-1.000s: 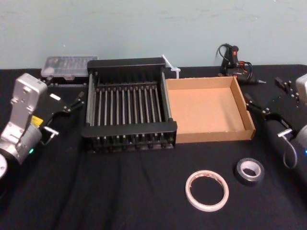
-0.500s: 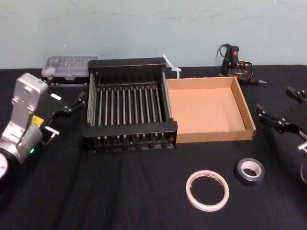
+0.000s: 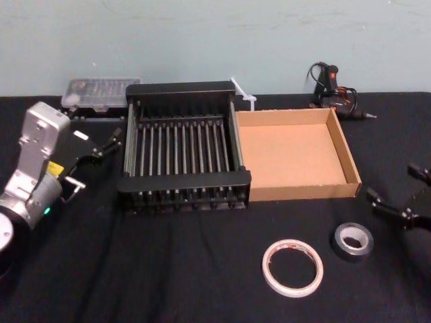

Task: Pick up the white tape and place it into the black box , Pick up the silver tape and place it into the brown box.

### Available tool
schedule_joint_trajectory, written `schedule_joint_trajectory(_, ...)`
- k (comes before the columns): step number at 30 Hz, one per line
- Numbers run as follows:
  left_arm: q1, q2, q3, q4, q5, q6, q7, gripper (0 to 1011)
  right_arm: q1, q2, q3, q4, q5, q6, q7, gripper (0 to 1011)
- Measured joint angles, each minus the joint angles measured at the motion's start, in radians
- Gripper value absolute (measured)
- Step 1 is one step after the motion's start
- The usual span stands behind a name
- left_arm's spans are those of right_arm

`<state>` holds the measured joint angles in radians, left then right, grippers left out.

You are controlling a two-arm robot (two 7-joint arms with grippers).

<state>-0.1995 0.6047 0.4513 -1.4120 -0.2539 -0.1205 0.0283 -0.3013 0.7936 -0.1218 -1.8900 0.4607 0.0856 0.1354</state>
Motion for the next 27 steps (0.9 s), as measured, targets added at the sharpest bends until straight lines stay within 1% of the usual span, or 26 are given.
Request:
schedule_joint_trajectory(5, 0.0, 0.0, 0.0, 0.0, 0.0, 0.0, 0.0, 1001, -0.04, 0.002, 0.013, -0.012, 0.0, 0.024, 0.011, 1000)
schedule_joint_trajectory(12, 0.0, 0.0, 0.0, 0.0, 0.0, 0.0, 0.0, 1001, -0.059, -0.006, 0.018, -0.013, 0.007, 0.059, 0.034, 1002)
schedule_joint_trajectory(20, 0.0, 0.0, 0.0, 0.0, 0.0, 0.0, 0.0, 1001, -0.049, -0.027, 0.02, 0.002, 0.027, 0.112, 0.058, 1002)
schedule_joint_trajectory(27, 0.0, 0.0, 0.0, 0.0, 0.0, 0.0, 0.0, 1001, -0.019, -0.051, 0.013, 0.034, 0.031, 0.164, 0.074, 1002)
